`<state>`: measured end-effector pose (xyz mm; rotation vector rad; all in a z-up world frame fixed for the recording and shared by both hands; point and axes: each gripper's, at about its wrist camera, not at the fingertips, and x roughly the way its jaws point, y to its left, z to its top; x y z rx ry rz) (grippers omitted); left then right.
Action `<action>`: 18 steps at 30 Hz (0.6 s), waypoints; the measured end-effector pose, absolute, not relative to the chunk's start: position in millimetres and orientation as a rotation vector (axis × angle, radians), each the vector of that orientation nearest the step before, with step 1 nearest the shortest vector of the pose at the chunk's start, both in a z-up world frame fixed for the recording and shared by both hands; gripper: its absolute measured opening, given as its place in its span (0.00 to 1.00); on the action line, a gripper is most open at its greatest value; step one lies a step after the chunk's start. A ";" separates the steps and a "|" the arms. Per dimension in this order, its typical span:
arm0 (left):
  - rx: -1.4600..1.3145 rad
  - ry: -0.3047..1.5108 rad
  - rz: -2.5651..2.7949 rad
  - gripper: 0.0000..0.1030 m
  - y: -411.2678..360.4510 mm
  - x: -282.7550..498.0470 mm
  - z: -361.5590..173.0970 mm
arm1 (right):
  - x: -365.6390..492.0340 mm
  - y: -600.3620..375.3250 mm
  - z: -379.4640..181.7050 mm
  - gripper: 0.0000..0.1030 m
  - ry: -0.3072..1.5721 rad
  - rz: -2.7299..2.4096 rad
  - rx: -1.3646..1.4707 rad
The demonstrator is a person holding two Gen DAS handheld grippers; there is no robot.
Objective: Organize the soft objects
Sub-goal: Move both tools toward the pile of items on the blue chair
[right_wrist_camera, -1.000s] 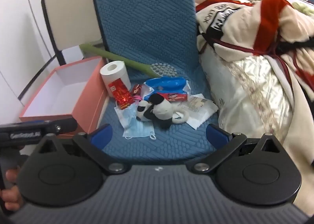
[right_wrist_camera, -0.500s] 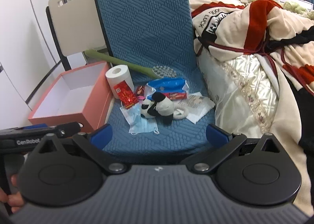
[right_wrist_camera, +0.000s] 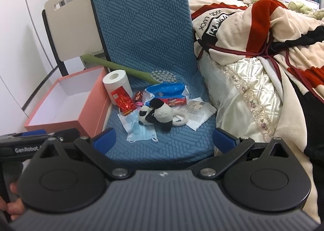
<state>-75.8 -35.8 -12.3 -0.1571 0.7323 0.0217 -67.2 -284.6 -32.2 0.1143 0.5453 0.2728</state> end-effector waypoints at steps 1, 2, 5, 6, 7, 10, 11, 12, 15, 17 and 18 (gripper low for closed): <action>-0.157 0.730 0.029 1.00 -33.9 -79.3 -12.1 | -69.0 -285.1 -32.9 1.00 0.547 0.273 0.122; -0.157 0.728 0.034 1.00 -31.9 -82.8 -11.5 | -69.8 -285.1 -32.4 1.00 0.550 0.274 0.128; -0.157 0.729 0.046 1.00 -26.0 -91.3 -8.8 | -73.7 -283.6 -32.7 1.00 0.555 0.287 0.132; -0.164 0.723 0.052 1.00 -24.1 -94.1 -7.5 | -75.1 -282.6 -32.2 1.00 0.556 0.298 0.133; -0.173 0.718 0.055 1.00 -22.3 -96.0 -6.2 | -76.1 -281.5 -31.3 1.00 0.557 0.306 0.138; -0.194 0.717 0.064 1.00 -20.1 -98.4 -4.6 | -76.9 -281.3 -30.4 1.00 0.573 0.325 0.158; -0.199 0.715 0.065 1.00 -19.9 -99.1 -4.2 | -78.5 -281.1 -29.4 1.00 0.569 0.327 0.158; -0.203 0.713 0.067 1.00 -19.7 -99.6 -3.5 | -80.5 -280.6 -28.5 1.00 0.563 0.332 0.154; -0.203 0.704 0.057 1.00 -20.2 -101.6 -3.0 | -83.1 -276.7 -26.9 1.00 0.550 0.343 0.136; -0.195 0.708 0.054 1.00 -20.3 -101.2 -2.6 | -83.8 -276.5 -25.9 1.00 0.543 0.347 0.135; -0.192 0.707 0.053 1.00 -20.2 -101.2 -2.6 | -84.1 -276.2 -25.3 0.99 0.541 0.350 0.138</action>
